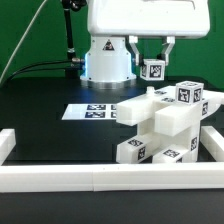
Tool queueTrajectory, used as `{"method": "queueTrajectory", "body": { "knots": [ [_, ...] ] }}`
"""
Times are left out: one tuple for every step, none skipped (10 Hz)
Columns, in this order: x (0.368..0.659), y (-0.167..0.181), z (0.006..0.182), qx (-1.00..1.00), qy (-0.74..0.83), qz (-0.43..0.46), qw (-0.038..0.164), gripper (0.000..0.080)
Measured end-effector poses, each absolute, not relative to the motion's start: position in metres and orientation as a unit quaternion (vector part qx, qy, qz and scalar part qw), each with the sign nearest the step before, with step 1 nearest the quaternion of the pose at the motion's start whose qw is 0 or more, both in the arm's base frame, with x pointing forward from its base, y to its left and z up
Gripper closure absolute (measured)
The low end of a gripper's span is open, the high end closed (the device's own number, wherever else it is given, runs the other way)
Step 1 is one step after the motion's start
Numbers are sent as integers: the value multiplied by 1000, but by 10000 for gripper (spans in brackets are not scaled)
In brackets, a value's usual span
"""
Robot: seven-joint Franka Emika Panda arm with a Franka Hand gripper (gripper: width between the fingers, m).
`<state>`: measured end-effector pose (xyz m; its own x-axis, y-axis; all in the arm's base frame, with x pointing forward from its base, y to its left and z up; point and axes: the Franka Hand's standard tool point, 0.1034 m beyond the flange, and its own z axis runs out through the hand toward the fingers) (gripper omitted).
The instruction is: Assemble chair
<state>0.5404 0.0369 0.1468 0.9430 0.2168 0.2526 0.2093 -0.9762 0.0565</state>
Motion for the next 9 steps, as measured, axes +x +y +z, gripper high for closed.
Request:
{"method": "queueTrajectory", "body": {
  "knots": [
    [540, 37, 146, 986, 108, 129, 15, 515],
    [540, 37, 146, 986, 108, 129, 15, 515],
    [540, 35, 143, 985, 109, 132, 18, 515],
    [539, 35, 141, 985, 108, 130, 18, 515],
    [539, 35, 141, 985, 108, 130, 18, 515],
    [539, 35, 140, 985, 108, 130, 19, 515],
    [539, 35, 138, 986, 108, 128, 19, 515],
    [538, 34, 136, 986, 108, 126, 20, 515],
    [537, 34, 134, 986, 109, 125, 21, 515]
  ]
}}
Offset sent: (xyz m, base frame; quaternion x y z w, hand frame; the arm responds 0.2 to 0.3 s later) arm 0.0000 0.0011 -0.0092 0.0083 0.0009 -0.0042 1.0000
